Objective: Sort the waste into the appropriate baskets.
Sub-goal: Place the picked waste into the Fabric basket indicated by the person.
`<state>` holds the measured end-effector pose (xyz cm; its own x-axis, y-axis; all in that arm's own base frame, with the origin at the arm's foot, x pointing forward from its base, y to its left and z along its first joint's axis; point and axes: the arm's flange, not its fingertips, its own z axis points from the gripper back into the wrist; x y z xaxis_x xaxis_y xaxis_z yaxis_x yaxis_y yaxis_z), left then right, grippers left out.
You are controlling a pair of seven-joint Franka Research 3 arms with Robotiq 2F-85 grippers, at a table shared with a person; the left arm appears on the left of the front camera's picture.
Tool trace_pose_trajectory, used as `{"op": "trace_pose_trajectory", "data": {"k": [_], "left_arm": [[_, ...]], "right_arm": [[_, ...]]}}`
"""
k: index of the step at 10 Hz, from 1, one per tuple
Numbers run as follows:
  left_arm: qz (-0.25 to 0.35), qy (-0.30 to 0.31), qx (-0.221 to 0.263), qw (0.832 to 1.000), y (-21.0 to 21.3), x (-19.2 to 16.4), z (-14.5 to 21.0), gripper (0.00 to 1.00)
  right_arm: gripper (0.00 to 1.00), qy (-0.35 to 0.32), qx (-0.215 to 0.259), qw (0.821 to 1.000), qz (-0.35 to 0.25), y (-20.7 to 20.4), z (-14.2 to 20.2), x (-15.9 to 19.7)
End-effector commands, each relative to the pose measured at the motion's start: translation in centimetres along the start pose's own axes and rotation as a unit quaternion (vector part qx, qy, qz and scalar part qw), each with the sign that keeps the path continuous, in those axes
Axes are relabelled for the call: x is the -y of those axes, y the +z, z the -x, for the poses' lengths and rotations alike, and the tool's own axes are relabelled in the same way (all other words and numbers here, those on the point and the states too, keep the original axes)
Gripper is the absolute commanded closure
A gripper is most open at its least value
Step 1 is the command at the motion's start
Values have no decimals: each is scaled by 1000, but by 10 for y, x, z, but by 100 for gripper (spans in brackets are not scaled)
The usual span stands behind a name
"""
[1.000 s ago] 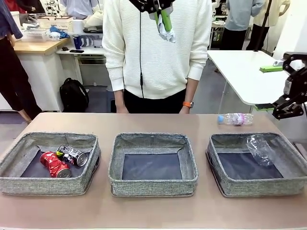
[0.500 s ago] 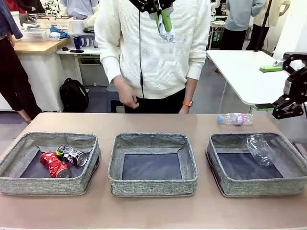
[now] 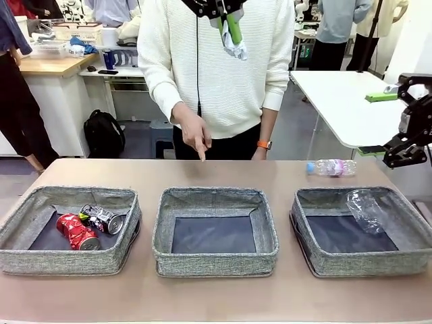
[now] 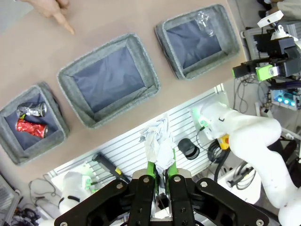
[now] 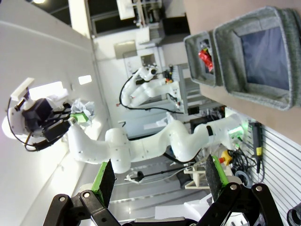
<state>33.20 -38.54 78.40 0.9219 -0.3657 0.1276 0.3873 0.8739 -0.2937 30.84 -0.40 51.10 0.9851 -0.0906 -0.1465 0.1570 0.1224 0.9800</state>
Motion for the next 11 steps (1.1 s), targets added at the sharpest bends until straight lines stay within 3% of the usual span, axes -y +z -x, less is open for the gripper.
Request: {"op": "trace_pose_trajectory", "data": {"k": [1, 7, 8, 11], "left_arm": [[-2, 3, 5, 1000, 2, -1, 2, 92], [0, 0, 0, 1000, 0, 0, 0, 92], [-20, -19, -9, 1000, -26, -6, 3, 92], [-112, 4, 11, 994, -124, -31, 21, 92]], "right_arm": [[0, 12, 0, 1000, -13, -2, -2, -2], [0, 12, 0, 1000, -13, -2, -2, -2], [0, 12, 0, 1000, -13, -2, -2, -2], [0, 12, 0, 1000, -13, -2, -2, -2]]}}
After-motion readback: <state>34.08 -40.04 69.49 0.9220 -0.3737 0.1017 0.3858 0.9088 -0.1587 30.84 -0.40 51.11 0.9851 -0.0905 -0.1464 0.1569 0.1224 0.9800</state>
